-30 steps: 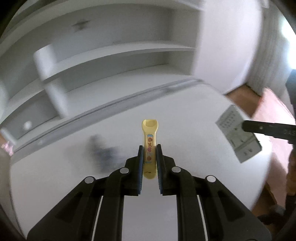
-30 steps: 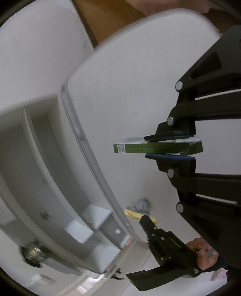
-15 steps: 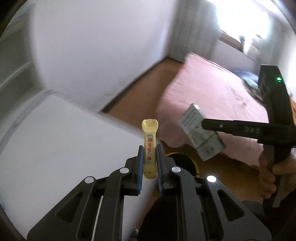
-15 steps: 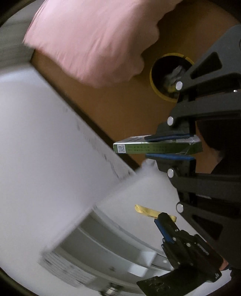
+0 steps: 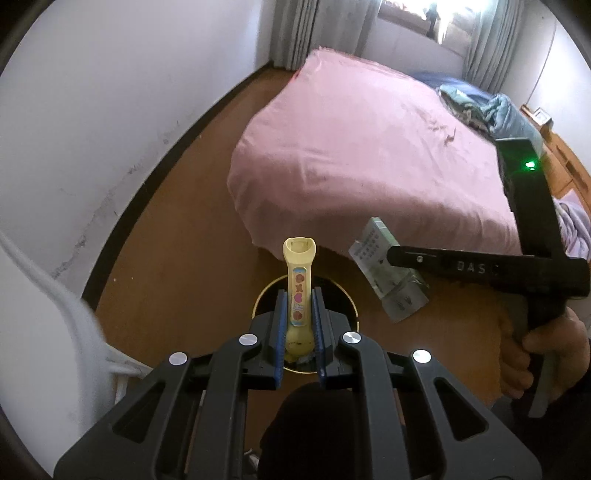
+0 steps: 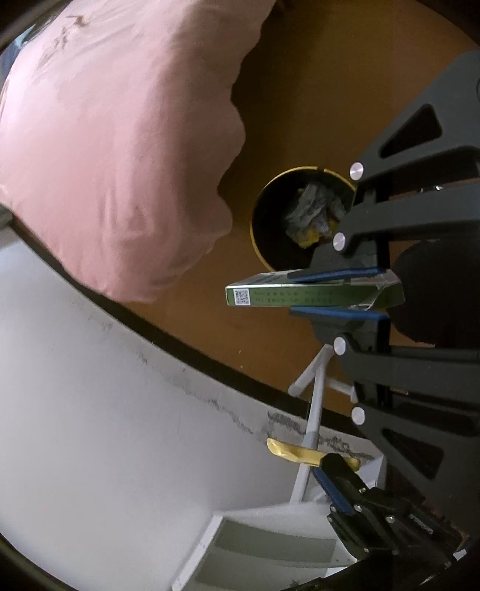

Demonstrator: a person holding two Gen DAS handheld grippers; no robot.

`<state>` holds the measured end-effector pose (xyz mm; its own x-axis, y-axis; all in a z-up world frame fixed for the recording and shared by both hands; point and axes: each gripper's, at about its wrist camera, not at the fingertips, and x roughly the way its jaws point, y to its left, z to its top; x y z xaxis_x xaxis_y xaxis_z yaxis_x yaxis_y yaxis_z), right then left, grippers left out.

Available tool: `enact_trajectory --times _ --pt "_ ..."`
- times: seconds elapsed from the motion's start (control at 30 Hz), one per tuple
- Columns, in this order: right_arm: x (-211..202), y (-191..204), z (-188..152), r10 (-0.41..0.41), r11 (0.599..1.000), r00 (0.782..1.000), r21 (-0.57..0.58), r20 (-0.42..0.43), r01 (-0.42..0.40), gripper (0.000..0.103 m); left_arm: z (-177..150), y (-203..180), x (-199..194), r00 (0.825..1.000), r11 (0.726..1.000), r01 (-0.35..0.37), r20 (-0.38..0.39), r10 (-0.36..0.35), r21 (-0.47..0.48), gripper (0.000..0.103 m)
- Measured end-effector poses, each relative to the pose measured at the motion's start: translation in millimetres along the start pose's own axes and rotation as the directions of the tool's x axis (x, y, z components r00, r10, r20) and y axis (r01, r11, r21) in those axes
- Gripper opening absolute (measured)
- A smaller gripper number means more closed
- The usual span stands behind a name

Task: Collect trash
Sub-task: 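Carry the green box and yellow toy over the bin and open both grippers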

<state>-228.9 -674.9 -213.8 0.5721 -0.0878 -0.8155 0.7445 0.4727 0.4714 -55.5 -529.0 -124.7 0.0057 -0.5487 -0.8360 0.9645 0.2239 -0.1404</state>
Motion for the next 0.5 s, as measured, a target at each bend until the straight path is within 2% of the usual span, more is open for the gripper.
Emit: enact_trajectory --times 0.2,0.37,0.4,0.43,0.47,0.5 --pt "17.1 -5.6 3.6 -0.003 1.0 1.0 -0.001 -0.026 0.003 0.014 8.4 -7.3 36.8 0.999 1.0 0.004 -0.047 -0.004 -0.006 0.012" --pt "20.6 -6.3 3.4 0.008 1.0 1.0 0.001 -0.022 -0.008 0.016 7.2 -6.9 43.4 0.998 1.0 0.014 -0.064 -0.015 -0.01 0.012" --pt "21.2 -8.7 4.3 0.01 1.0 1.0 0.015 -0.023 -0.01 0.023 9.2 -5.9 45.4 0.998 1.0 0.015 -0.066 -0.015 -0.009 0.014" --pt "20.9 -11.7 4.7 0.009 1.0 1.0 0.025 -0.025 -0.008 0.058 9.1 -5.5 47.1 0.998 1.0 0.016 -0.069 -0.017 -0.008 0.017" --pt "17.5 -14.3 4.2 0.008 0.999 1.0 0.031 -0.018 -0.008 0.08 8.7 -6.3 49.2 0.997 1.0 0.015 -0.076 -0.015 -0.007 0.021" --pt "12.2 -17.1 4.0 -0.002 0.999 1.0 0.041 0.013 0.002 0.08 9.0 -6.4 51.3 0.996 1.0 0.016 -0.083 -0.017 -0.009 0.034"
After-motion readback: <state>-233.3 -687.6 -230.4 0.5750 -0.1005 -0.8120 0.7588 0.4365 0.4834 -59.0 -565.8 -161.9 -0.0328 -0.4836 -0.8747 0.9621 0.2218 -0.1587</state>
